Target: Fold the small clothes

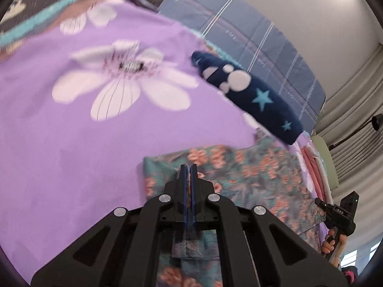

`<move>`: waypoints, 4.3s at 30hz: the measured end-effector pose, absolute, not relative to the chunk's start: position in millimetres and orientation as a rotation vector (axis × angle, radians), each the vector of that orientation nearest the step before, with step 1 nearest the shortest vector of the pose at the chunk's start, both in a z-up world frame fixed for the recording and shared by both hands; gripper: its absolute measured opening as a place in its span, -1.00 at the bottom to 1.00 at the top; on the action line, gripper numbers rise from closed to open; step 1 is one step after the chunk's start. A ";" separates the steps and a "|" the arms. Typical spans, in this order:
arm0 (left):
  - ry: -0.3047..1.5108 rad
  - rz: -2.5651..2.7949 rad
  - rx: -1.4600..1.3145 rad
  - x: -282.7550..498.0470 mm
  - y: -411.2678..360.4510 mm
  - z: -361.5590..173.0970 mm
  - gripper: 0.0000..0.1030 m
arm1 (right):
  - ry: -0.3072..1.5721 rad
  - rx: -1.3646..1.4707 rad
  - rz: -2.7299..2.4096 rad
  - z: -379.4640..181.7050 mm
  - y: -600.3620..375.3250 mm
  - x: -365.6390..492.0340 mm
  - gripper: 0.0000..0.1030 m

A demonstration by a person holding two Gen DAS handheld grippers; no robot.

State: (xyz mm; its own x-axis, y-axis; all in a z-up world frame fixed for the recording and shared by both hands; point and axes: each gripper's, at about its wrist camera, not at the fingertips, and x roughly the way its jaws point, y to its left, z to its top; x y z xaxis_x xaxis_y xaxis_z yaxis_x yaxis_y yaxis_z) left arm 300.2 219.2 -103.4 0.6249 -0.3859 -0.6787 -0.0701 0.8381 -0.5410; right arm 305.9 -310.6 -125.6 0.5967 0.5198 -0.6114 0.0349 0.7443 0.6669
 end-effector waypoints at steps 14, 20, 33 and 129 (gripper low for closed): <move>0.882 -0.281 -0.521 260.0 219.7 -81.3 -0.93 | 0.909 0.500 0.315 -96.0 -299.0 258.3 -0.63; 0.884 -0.313 -0.448 243.4 212.9 -72.1 -1.00 | 0.862 0.498 0.324 -84.2 -298.3 247.2 -0.89; 0.880 -0.228 -0.322 243.0 196.3 -68.7 -0.98 | 0.868 0.534 0.343 -90.0 -300.7 250.0 -0.89; 0.830 -0.435 0.061 228.4 12.0 -29.4 -0.02 | 0.959 0.506 0.324 -95.8 -347.1 243.4 -0.40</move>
State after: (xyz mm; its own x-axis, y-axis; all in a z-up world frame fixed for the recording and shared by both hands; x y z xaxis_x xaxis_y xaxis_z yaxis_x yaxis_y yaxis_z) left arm 228.4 12.0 -29.4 0.5922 -0.3499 -0.7258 0.3972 0.9105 -0.1148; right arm 243.4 -347.1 -95.8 0.5399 0.4765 -0.6939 -0.0412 0.8383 0.5437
